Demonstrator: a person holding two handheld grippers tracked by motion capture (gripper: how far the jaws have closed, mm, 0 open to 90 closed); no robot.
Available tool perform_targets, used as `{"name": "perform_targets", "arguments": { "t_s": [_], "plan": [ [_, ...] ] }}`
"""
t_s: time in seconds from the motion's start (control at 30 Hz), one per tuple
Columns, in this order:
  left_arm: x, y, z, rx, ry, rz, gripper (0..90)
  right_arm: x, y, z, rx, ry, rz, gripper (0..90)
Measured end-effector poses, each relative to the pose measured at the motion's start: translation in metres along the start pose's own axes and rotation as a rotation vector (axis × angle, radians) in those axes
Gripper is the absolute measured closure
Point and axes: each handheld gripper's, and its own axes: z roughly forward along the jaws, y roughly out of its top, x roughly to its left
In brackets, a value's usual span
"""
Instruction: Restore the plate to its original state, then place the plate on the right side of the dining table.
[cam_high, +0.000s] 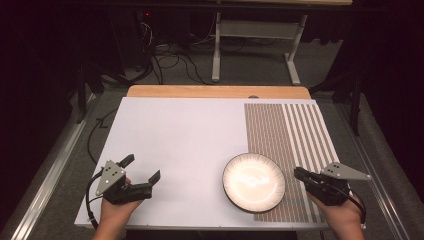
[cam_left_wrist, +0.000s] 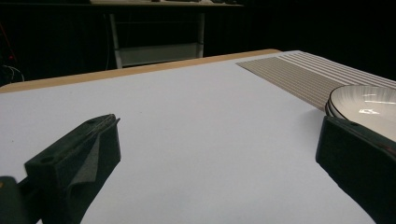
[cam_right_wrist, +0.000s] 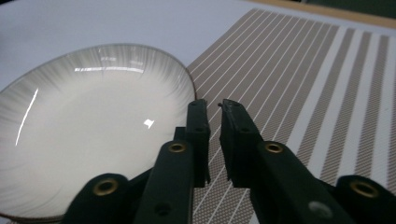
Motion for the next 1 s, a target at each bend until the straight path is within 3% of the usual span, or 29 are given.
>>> {"name": "perform_targets", "arguments": {
  "t_s": [0.1,0.13,0.2,0.3,0.33,0.37,0.5,0.6,1.0],
  "plan": [
    [-0.001,0.000,0.000,0.004,0.000,0.008,0.7,-0.003,0.002,-0.008,-0.060,-0.027,0.018,72.6],
    [-0.001,0.000,0.001,0.007,0.000,0.012,0.7,-0.005,0.002,-0.012,-0.093,-0.046,0.032,62.3],
    [-0.002,-0.001,0.001,0.009,0.001,0.018,0.7,-0.007,0.001,-0.013,-0.106,-0.052,0.038,58.9],
    [-0.002,-0.001,0.002,0.017,-0.002,0.021,0.7,-0.012,-0.002,-0.017,-0.148,-0.073,0.047,44.9],
    [-0.001,-0.001,0.004,0.019,-0.006,0.020,0.6,-0.015,-0.005,-0.018,-0.161,-0.080,0.052,35.4],
    [-0.001,-0.001,0.004,0.019,-0.006,0.020,0.5,-0.015,-0.005,-0.018,-0.161,-0.080,0.052,35.4],
    [-0.002,-0.001,0.007,0.033,-0.017,0.037,0.3,-0.020,-0.007,-0.016,-0.162,-0.066,0.071,16.8],
    [-0.002,0.000,0.008,0.025,-0.022,0.022,0.3,-0.019,-0.006,-0.017,-0.184,-0.069,0.077,2.1],
    [-0.005,0.002,0.010,0.019,-0.028,0.016,0.3,-0.018,-0.004,-0.022,-0.213,-0.082,0.070,0.7]
  ]
}}
